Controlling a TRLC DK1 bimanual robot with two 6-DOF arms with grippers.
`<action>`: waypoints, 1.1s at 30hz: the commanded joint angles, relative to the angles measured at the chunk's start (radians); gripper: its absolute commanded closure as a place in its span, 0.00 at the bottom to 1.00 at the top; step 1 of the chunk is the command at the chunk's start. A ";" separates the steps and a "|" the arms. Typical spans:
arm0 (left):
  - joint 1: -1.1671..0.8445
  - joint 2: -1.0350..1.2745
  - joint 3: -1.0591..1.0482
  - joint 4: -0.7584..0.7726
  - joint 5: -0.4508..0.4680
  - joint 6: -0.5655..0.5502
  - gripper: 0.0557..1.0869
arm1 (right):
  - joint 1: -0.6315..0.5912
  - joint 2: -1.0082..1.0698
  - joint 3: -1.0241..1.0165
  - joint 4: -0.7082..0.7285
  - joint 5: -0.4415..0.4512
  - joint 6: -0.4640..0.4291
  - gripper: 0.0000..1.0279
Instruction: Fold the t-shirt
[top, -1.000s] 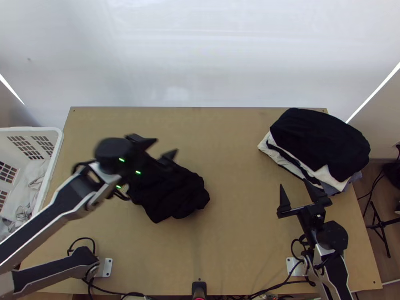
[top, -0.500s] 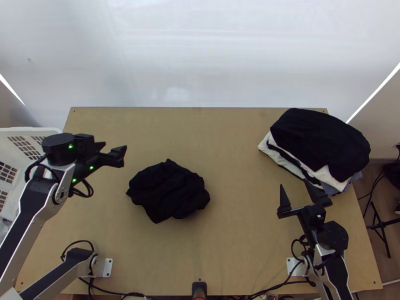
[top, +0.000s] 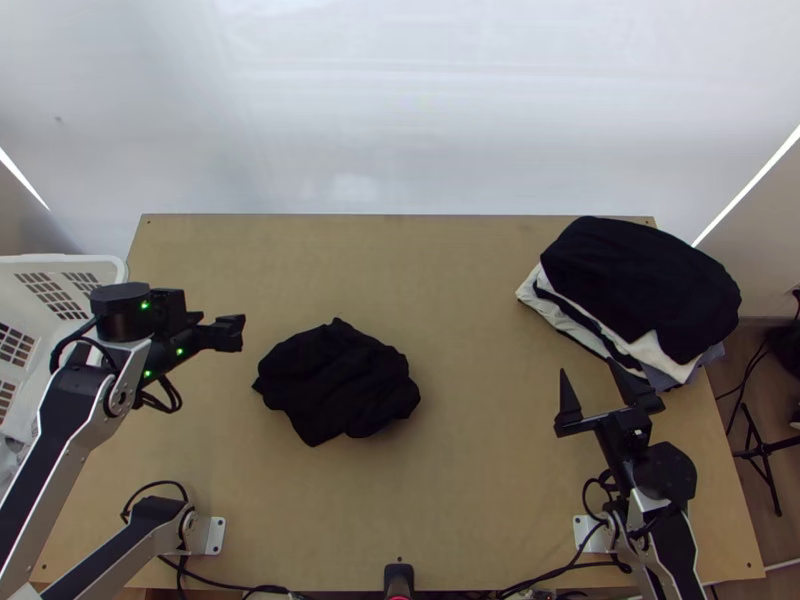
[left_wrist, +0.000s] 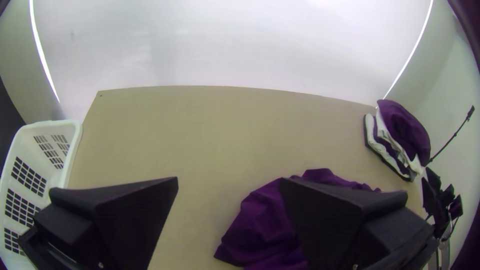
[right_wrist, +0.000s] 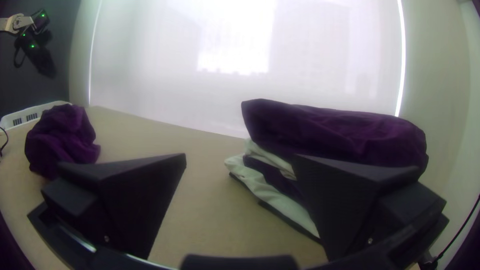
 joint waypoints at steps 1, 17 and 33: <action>0.004 0.018 -0.022 -0.055 -0.020 0.054 0.04 | 0.000 0.000 0.000 0.000 0.000 0.000 0.04; -0.022 0.101 -0.028 -0.036 -0.020 0.048 0.04 | 0.002 -0.003 0.000 0.000 0.006 0.098 0.04; -0.206 0.128 -0.122 0.155 -0.022 -0.015 0.04 | 0.023 0.453 0.468 -0.166 0.074 -0.087 0.04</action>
